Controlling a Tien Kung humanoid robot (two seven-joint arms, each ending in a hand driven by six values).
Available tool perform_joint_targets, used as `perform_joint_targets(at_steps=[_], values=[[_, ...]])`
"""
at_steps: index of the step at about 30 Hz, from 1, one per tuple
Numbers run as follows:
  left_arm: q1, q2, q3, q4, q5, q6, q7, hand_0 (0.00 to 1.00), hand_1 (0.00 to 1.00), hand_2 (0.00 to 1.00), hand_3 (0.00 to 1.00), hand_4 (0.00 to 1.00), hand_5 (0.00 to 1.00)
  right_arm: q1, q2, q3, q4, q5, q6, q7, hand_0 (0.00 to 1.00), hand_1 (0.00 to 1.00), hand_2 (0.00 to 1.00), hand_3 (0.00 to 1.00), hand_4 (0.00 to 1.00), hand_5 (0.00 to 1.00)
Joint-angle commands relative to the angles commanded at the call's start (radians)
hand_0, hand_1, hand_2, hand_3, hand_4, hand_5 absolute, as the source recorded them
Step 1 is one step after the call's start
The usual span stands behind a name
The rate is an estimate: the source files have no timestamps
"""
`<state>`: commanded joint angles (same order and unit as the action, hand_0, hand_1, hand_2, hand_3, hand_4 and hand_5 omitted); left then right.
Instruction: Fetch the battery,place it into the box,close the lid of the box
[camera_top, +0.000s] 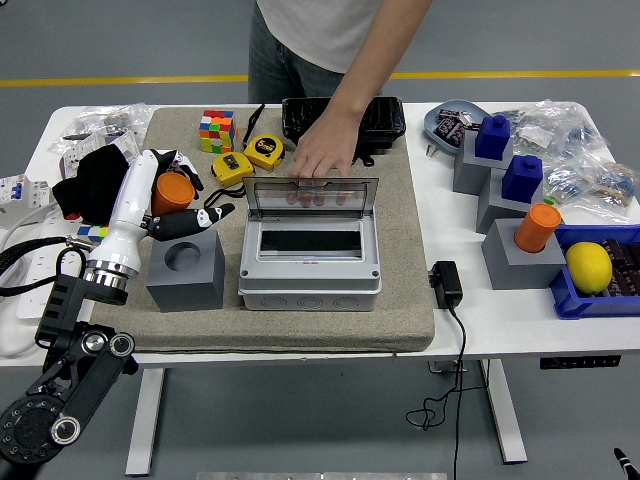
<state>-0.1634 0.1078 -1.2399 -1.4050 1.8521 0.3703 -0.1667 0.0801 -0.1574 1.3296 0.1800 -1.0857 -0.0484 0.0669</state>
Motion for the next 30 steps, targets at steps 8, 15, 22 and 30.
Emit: perform_joint_targets(at_steps=[8, 15, 22, 30], values=[[-0.030, 0.043, 0.106, -0.035, 0.123, 0.032, 0.000, 0.030, 0.002, 0.029, 0.033, 0.998, 0.134, 0.006, -0.002, -0.002, 0.000, 0.003, 0.000, 0.001, 0.877, 0.841, 0.785, 0.828, 0.998, 0.998], [-0.064, 0.068, 0.238, -0.027, 0.167, 0.057, -0.002, 0.032, 0.002, 0.026, 0.028, 0.998, 0.202, 0.008, -0.004, 0.001, 0.000, 0.001, 0.000, 0.001, 0.877, 0.841, 0.785, 0.828, 0.998, 0.998], [-0.105, 0.074, 0.360, 0.004, 0.145, 0.071, -0.013, 0.030, 0.002, 0.024, 0.019, 0.998, 0.324, 0.008, -0.003, -0.001, 0.000, -0.003, 0.000, 0.000, 0.878, 0.841, 0.785, 0.828, 0.998, 0.998], [-0.155, 0.063, 0.451, 0.049, 0.092, 0.085, -0.023, 0.031, 0.002, 0.021, 0.016, 0.998, 0.376, 0.009, -0.003, 0.000, 0.000, -0.012, -0.001, -0.002, 0.877, 0.841, 0.785, 0.828, 0.998, 0.998]])
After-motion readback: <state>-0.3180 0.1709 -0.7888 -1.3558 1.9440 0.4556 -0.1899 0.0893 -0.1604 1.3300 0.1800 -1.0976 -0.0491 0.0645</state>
